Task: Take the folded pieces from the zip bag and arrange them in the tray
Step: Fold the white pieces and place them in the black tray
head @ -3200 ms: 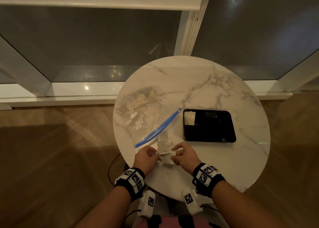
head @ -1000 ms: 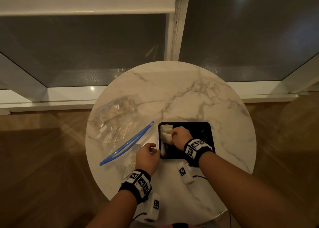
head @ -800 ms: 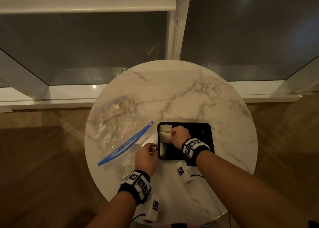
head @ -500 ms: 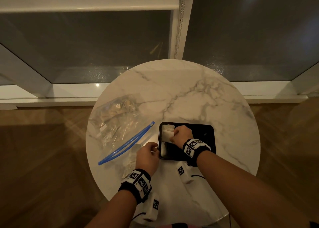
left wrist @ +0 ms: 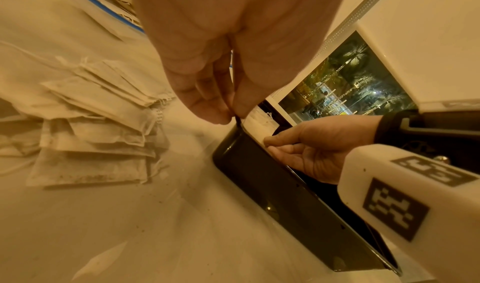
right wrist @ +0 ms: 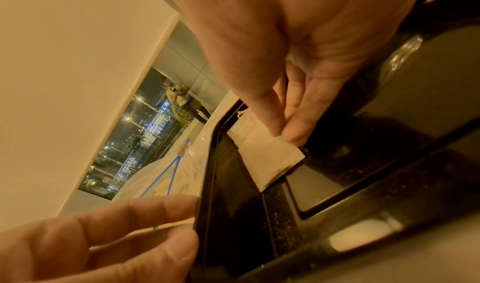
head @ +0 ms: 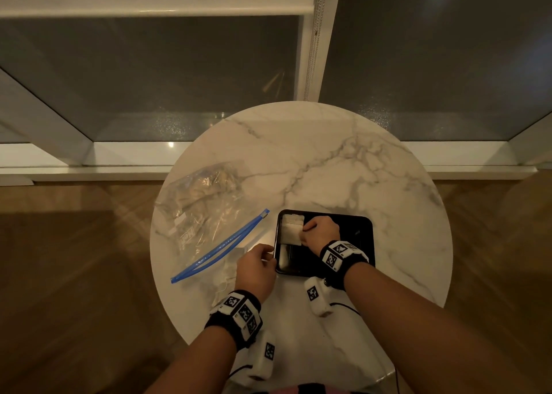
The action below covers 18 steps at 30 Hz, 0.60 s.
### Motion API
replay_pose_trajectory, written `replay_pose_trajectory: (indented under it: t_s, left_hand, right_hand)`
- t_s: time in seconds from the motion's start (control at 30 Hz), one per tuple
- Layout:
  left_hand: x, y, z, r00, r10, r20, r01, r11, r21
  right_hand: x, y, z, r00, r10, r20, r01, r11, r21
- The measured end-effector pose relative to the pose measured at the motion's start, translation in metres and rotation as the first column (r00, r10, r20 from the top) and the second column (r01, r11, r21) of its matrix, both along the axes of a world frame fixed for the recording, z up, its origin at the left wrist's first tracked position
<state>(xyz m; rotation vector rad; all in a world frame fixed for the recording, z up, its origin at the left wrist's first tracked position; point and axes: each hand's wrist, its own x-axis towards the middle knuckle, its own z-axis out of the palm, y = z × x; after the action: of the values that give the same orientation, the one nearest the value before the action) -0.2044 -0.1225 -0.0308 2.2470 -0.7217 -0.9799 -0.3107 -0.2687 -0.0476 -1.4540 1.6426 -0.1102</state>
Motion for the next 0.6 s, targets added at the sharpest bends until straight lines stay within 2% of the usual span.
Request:
replay_pose_trajectory:
  t_s: [0.33, 0.6]
  left_hand:
    - [0.003, 0.003, 0.000, 1.000, -0.013, 0.016, 0.013, 1.000, -0.008]
    - [0.010, 0.010, 0.005, 1.000, -0.005, 0.015, 0.005, 1.000, -0.020]
  right_hand:
    - [0.000, -0.001, -0.001, 0.998, -0.057, 0.038, 0.056, 0.998, 0.011]
    - [-0.008, 0.004, 0.006, 0.996, -0.021, 0.088, 0.018, 0.999, 0.029]
